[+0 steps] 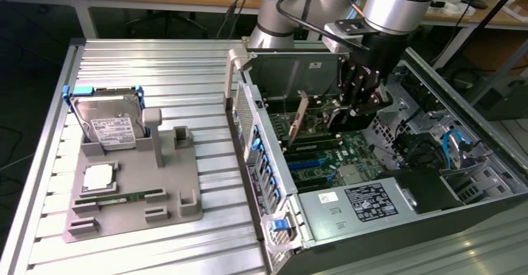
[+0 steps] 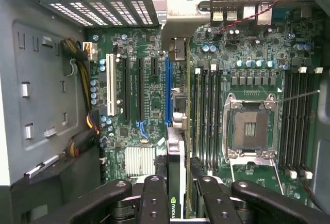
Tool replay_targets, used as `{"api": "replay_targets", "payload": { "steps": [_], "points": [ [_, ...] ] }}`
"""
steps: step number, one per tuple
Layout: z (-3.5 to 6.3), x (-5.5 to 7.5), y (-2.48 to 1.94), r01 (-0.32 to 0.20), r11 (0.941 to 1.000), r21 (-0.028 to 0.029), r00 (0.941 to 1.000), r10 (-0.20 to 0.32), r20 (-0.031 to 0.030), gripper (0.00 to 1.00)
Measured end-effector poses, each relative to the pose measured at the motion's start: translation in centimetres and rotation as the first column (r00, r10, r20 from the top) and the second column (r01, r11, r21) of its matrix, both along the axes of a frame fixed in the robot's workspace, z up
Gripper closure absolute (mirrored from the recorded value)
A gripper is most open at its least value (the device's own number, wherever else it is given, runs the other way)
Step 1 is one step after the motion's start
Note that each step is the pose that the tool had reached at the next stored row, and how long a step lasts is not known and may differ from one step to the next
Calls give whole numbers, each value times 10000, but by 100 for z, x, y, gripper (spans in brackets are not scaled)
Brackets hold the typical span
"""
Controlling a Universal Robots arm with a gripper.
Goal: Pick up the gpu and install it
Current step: 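Insert the gpu into the slot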
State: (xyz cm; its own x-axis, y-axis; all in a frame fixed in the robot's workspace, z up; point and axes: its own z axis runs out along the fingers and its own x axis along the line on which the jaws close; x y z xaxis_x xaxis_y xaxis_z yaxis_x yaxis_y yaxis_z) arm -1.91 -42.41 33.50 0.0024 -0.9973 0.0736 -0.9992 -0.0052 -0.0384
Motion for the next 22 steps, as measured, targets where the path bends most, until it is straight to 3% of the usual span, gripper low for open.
{"api": "replay_targets", "payload": {
  "steps": [22],
  "points": [
    [-298, -56, 0, -2, 10000, 0, 10000, 2, 0, 73]
  ]
}}
